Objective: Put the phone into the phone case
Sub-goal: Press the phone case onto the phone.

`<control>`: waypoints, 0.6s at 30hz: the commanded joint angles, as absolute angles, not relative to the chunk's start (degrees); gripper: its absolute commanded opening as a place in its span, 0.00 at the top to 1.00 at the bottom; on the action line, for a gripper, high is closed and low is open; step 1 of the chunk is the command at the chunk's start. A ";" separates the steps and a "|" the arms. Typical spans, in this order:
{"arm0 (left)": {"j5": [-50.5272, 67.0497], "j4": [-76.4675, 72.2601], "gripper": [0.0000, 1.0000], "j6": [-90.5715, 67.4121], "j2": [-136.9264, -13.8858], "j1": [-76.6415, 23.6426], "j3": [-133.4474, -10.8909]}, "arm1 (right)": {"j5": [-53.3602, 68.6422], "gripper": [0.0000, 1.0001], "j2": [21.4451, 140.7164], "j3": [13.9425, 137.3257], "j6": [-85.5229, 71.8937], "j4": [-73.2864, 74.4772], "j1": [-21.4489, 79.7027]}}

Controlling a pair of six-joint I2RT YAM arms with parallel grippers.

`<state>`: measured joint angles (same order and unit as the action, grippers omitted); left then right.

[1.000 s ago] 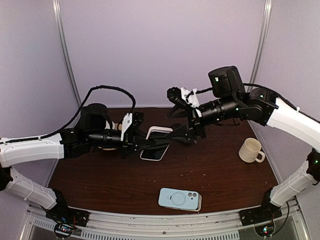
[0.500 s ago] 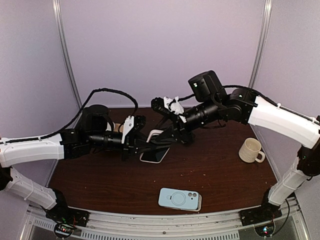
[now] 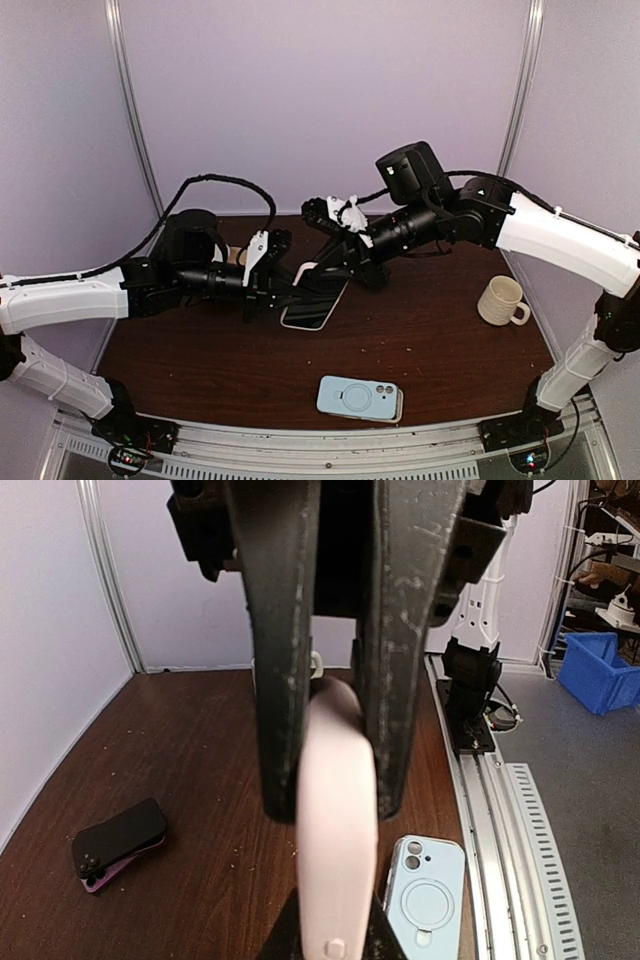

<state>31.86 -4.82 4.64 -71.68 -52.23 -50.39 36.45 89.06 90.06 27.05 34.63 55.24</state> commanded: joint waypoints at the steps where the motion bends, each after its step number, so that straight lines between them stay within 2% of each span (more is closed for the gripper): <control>1: 32.80 -11.91 0.85 2.64 -71.32 -52.60 -52.19 | 36.25 1.00 87.47 91.52 26.54 33.33 55.37; 4: 32.21 -10.78 0.76 2.64 -71.84 -52.59 -51.59 | 36.68 1.00 86.55 91.50 26.80 33.24 55.37; 8: 31.62 -8.81 0.72 3.65 -72.91 -52.64 -50.78 | 36.83 1.00 85.55 91.59 26.96 33.31 55.37; 10: 31.53 -8.52 0.75 3.87 -73.90 -52.64 -50.37 | 36.62 1.00 85.27 91.57 27.19 33.69 55.28; 15: 31.95 -9.23 1.00 2.94 -74.37 -52.64 -50.10 | 36.30 1.00 85.19 91.76 27.39 35.16 55.15; 18: 31.99 -10.66 1.00 2.30 -73.91 -52.64 -49.57 | 36.10 1.00 85.15 91.46 27.00 34.99 55.06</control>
